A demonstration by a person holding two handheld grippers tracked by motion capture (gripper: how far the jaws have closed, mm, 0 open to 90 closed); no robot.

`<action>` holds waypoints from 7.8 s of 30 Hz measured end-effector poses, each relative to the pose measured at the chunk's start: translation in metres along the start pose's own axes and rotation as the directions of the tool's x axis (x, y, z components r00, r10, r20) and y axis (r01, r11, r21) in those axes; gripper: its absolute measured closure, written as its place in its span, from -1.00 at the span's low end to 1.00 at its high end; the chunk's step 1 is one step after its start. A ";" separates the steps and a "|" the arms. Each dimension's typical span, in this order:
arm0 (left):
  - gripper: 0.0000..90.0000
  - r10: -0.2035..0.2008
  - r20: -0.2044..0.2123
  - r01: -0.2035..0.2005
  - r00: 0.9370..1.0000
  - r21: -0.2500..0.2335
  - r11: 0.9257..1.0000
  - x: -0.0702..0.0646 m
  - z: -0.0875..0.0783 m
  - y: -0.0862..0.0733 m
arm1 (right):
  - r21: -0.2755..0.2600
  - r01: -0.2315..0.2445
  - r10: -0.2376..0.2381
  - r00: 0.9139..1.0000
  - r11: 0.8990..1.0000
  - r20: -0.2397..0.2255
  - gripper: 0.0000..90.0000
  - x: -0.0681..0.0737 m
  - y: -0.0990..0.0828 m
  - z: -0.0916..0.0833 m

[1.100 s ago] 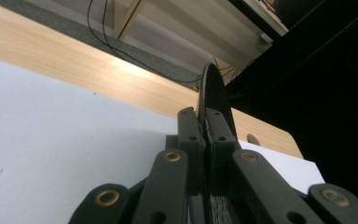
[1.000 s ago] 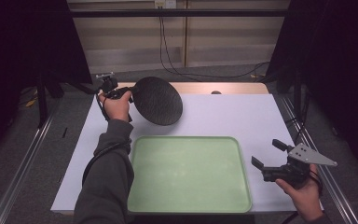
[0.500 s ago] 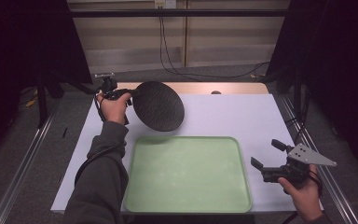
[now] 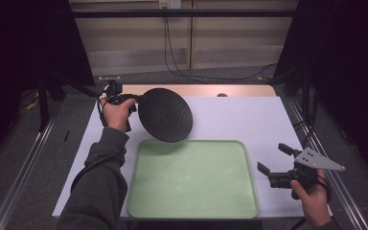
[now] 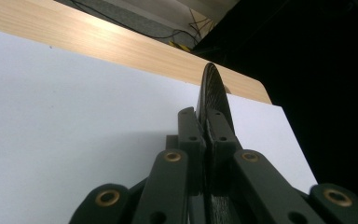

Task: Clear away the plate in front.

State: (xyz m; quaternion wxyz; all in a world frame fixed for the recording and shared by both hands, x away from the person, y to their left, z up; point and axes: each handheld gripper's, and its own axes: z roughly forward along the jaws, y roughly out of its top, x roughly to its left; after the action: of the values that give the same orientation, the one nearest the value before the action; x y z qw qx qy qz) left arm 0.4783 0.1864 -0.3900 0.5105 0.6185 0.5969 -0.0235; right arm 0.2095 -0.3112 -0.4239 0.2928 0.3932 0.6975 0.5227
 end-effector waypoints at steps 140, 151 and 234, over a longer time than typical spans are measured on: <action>0.95 0.162 0.342 -0.274 0.926 0.311 0.910 -0.068 0.000 -0.135 | 0.011 0.042 -0.041 0.999 0.999 -0.022 -1.00 0.004 0.001 0.000; 0.94 0.181 0.340 -0.285 0.923 0.285 0.915 -0.062 0.004 -0.138 | 0.017 0.043 -0.043 0.999 0.999 -0.015 -1.00 0.004 0.001 -0.001; 0.23 0.342 0.226 -0.378 0.912 0.142 0.915 -0.040 0.003 -0.133 | 0.020 0.055 -0.055 0.998 0.998 -0.026 -0.99 0.004 0.000 -0.004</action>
State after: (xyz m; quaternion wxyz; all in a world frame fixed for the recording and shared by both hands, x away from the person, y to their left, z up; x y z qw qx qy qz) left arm 0.3671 0.1242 -0.4464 0.5033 0.7569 0.4144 -0.0443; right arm 0.2038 -0.3096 -0.4231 0.2941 0.3702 0.7172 0.5120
